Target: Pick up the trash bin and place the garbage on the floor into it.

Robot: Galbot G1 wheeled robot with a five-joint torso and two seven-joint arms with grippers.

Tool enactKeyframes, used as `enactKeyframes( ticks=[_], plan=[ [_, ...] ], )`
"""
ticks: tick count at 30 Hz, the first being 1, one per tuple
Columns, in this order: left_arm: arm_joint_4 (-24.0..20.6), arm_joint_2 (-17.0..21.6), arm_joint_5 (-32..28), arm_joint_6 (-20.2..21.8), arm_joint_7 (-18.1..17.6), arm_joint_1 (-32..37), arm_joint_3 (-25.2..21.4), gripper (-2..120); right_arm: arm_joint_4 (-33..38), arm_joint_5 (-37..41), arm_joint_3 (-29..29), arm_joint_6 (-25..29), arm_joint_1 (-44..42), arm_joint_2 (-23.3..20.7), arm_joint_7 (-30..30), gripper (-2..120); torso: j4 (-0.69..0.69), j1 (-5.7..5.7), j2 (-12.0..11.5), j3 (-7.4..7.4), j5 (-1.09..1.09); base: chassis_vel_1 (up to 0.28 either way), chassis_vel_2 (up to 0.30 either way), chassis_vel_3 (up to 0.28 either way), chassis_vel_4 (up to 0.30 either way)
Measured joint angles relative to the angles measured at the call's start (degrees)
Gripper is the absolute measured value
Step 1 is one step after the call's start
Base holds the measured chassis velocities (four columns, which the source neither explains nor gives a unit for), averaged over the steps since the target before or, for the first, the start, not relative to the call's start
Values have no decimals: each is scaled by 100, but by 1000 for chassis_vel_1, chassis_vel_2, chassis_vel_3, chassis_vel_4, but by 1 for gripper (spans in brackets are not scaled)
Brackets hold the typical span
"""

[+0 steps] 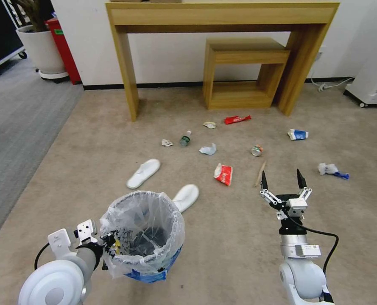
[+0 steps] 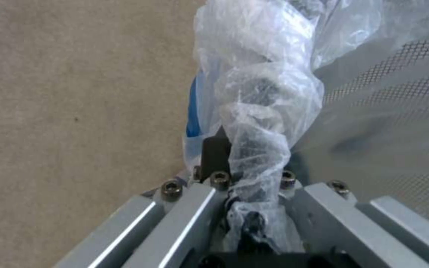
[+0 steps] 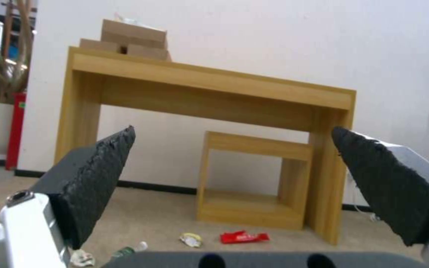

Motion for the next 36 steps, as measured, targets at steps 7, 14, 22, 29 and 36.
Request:
enactKeyframes(
  ticks=[7,14,22,29,36],
  plan=[
    [-32,4,-45,-13,-2,13,-69,0,51,18,-64,-4,-34,-22,52,100,-3,0,0,0,6,7,-4,-10,1],
    [-52,6,-85,-17,-19,20,-86,0,103,-5,-67,-63,-53,-29,53,100,-2,0,0,0,4,0,0,0,0],
    [-63,-10,-83,-18,-35,36,-45,0,97,-15,-34,-44,-50,-36,44,100,-2,0,0,0,5,0,0,0,0],
    [-70,-57,-23,-17,-38,63,13,0,77,-9,-59,49,-64,-14,38,100,-2,0,0,0,5,0,0,0,0],
    [-83,-64,16,-13,-39,73,38,0,42,-75,-5,118,-51,7,-4,100,-2,-1,0,0,5,0,0,0,0]
  ],
)
